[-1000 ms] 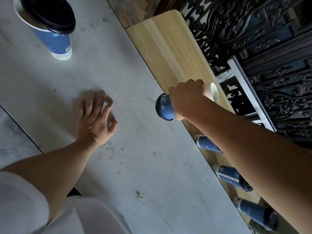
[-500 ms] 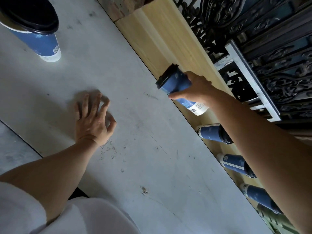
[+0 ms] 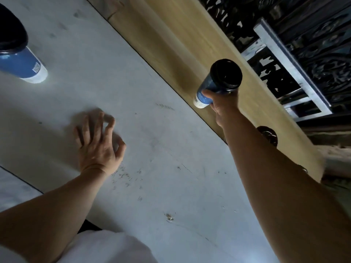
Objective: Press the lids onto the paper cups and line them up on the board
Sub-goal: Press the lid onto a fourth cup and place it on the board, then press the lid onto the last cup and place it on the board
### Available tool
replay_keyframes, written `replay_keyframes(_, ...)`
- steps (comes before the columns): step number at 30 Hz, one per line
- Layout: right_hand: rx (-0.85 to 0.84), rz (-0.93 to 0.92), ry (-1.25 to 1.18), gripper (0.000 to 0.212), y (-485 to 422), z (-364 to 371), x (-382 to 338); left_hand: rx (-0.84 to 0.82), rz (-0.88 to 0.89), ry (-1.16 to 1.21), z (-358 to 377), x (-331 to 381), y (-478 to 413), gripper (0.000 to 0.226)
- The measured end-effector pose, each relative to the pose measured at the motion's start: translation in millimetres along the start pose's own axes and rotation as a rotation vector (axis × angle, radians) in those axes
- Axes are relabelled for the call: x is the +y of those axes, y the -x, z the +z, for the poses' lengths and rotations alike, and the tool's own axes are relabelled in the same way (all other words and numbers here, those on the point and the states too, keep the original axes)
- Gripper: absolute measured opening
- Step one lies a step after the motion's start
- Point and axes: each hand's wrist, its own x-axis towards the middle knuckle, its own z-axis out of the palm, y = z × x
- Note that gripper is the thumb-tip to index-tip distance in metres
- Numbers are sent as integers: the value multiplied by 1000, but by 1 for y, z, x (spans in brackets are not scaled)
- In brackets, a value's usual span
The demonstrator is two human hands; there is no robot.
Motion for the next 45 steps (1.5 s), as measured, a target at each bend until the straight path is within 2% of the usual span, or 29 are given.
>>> replay_keyframes(5,91,26,-73,90,-10,6,32,13,0,-27,0,2,0,79)
replay_keyframes(10,77,69,-128,78,3,9,28,-6,0,-47,2,0,-2,79)
replay_keyframes(19,52,61,-16,93,14,17,41,-23,-11,-60,1,1,-2,78)
replay_keyframes(28,68,55,39,78,15,18,47,-3,-6,-79,1,1,-2,76)
replay_keyframes(34,66,169,60,78,28,17,60,5,-1,-84,4,1,-2,78)
replay_keyframes(38,72,144,204,72,50,26,77,27,11,-68,5,0,-2,78)
replay_keyframes(41,48,86,283,57,73,31,88,28,17,-59,6,0,-2,77)
replay_keyframes(45,-70,14,535,42,112,42,99,-27,16,-33,3,-3,-2,76)
